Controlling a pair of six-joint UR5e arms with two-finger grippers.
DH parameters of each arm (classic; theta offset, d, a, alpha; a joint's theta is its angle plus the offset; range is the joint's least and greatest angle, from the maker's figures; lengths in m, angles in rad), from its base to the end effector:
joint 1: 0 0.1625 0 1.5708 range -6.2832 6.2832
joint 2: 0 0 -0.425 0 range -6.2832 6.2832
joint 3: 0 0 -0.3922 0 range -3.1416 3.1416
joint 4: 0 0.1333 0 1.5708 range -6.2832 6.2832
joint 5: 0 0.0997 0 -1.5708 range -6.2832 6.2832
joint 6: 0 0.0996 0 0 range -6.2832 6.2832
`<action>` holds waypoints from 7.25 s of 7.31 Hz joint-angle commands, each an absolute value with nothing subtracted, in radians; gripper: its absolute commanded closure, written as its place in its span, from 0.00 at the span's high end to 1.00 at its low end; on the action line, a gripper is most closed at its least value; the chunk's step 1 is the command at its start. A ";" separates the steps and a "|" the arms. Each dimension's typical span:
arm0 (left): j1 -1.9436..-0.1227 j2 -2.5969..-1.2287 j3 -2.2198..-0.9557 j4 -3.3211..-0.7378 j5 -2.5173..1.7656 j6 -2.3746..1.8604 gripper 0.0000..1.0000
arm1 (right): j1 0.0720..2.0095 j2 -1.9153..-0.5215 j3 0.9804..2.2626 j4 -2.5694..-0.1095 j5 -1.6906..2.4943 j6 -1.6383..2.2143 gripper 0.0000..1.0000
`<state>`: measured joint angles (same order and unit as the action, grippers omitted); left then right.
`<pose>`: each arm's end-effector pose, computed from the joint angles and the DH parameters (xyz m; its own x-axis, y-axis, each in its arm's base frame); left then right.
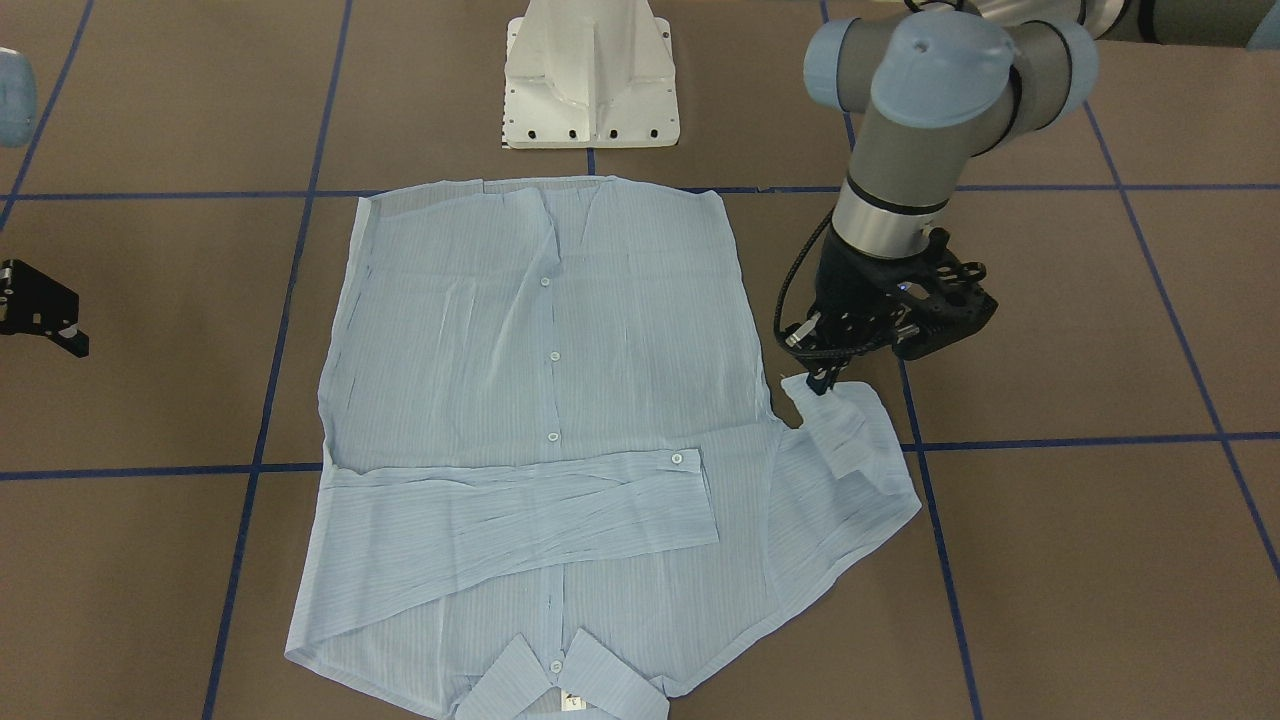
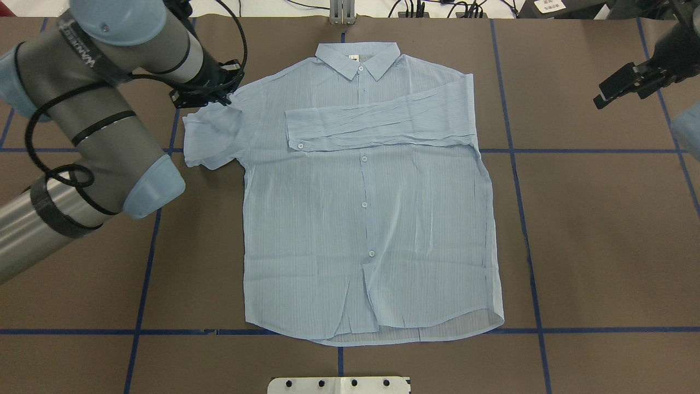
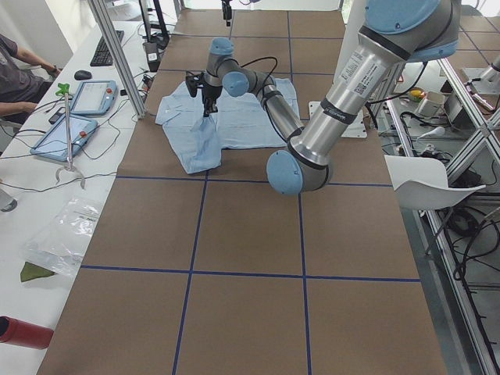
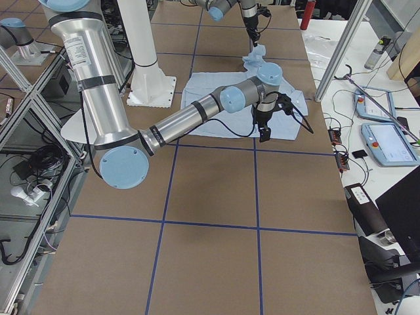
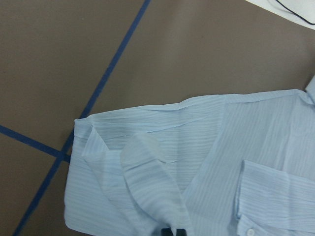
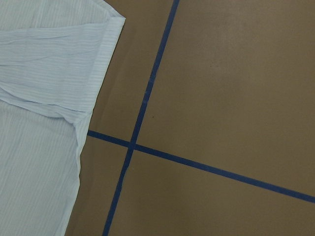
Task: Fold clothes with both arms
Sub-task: 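Carry the sleeve across the shirt toward the collar with the left gripper, then lay the sleeve over the folded sleeve and open the left gripper, then withdraw the left gripper while the right gripper moves to the hem corner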
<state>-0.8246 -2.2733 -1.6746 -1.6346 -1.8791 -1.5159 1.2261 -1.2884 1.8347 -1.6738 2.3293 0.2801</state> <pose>0.3879 -0.5714 0.1888 0.4668 -0.4279 -0.7740 0.5174 0.8419 -0.1534 -0.1332 -0.5627 0.3895 0.6451 -0.2675 0.7157 0.1321 0.9616 0.2404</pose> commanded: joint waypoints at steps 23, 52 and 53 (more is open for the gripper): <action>-0.583 -2.660 -1.073 -2.225 -1.539 -1.079 0.00 | 1.239 -1.333 1.838 -1.692 2.349 0.281 1.00; -0.629 -1.839 -2.071 -1.810 -1.853 -1.000 1.00 | 0.414 -1.631 2.172 -1.315 1.867 1.270 1.00; -0.629 -1.841 -2.071 -1.813 -1.853 -1.012 1.00 | 0.407 -1.622 2.140 -1.315 1.873 1.270 1.00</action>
